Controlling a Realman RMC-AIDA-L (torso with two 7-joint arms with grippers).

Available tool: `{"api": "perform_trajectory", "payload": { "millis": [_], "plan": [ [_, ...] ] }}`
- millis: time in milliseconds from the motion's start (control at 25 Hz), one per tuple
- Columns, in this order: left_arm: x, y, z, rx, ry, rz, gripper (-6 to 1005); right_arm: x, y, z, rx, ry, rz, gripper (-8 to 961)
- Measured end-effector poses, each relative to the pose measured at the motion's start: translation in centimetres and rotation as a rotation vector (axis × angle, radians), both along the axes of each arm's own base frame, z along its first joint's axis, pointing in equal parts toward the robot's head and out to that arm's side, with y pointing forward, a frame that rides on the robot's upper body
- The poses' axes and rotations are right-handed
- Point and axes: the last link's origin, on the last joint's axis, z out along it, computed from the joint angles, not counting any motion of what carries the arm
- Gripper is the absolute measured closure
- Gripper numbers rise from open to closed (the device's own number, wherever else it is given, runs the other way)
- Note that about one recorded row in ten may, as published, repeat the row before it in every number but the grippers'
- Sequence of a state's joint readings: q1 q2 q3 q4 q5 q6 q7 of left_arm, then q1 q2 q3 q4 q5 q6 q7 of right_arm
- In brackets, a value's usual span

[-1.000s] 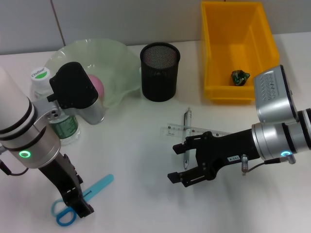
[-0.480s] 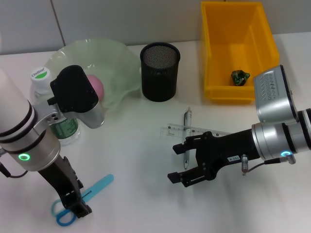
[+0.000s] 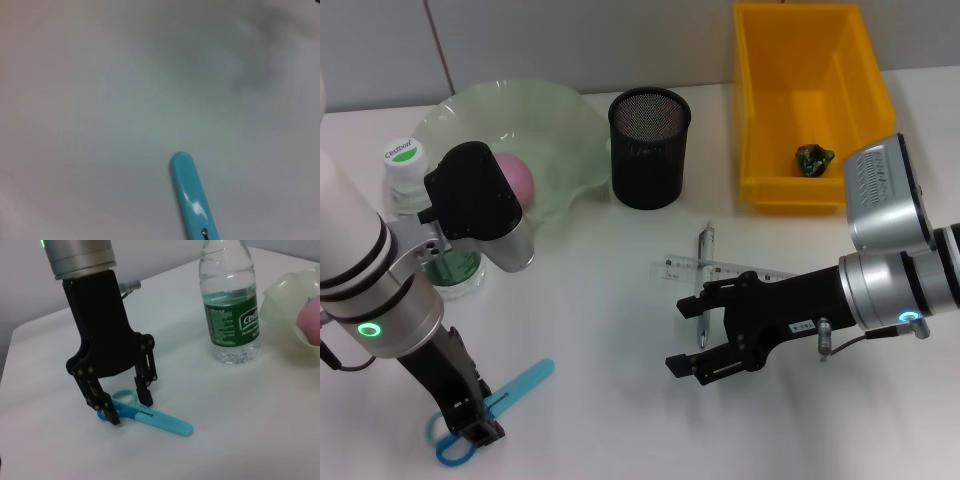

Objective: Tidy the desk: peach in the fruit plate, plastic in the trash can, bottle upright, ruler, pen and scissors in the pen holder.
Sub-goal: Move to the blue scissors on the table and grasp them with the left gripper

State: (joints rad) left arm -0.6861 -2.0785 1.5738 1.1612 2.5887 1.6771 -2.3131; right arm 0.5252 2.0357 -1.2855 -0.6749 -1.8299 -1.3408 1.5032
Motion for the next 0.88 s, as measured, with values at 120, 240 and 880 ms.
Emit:
{"api": "perform_trajectory", "payload": {
  "millis": [120, 240, 880],
  "plan": [
    [-0.05, -0.02, -0.04, 0.0, 0.002, -0.002, 500, 0.03, -0.01, 0.01, 0.0, 0.0, -0.001, 125],
    [-0.16, -0.03, -0.14, 0.002, 0.008, -0.008, 499, 0.05, 0.0, 0.03, 0.0, -0.001, -0.001, 125],
    [-0.53, 0.14, -0.21, 0.01, 0.021, -0.013, 543, 0.16, 0.02, 0.13, 0.003, -0.003, -0.005, 125]
  ]
}}
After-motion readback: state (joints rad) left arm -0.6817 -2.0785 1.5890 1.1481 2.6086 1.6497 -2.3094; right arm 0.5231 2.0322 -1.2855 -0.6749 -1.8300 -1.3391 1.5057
